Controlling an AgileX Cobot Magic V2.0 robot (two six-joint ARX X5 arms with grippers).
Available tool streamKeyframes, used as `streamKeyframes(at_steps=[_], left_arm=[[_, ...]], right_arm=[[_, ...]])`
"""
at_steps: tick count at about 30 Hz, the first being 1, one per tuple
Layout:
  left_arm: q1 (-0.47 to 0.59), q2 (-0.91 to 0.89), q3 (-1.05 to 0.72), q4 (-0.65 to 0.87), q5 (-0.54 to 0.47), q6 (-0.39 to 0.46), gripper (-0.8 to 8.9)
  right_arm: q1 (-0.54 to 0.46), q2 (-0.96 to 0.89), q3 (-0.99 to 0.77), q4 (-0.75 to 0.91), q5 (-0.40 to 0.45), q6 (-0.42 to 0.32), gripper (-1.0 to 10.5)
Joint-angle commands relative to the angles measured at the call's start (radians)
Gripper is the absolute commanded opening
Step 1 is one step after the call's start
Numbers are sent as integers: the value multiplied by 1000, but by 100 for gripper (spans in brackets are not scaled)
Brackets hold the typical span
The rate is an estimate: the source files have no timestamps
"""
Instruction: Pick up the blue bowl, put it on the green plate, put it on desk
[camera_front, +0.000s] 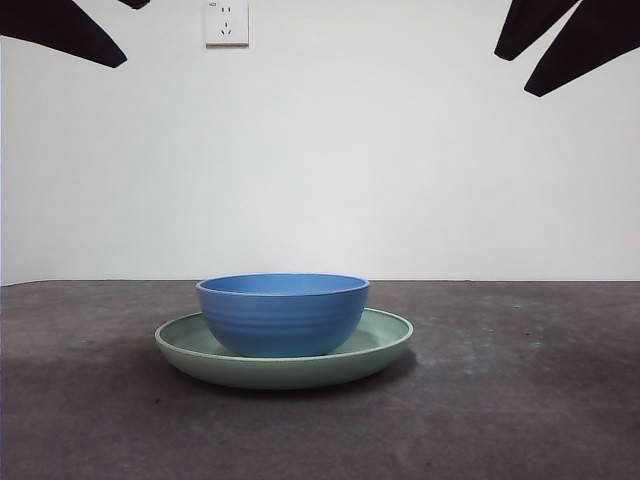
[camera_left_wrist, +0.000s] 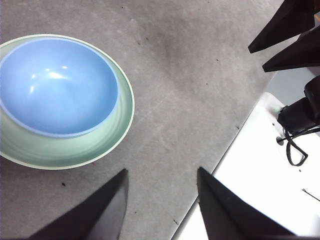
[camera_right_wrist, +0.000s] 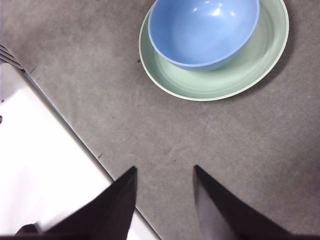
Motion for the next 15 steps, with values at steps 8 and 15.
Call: streamKeyframes(at_steps=[8,15], left_arm=[[-5,5,11,8,6,6,10],[-5,5,11,8,6,6,10]], right_arm=[[10,8,19,11,1,-13,8],[10,8,19,14,0,-12,8]])
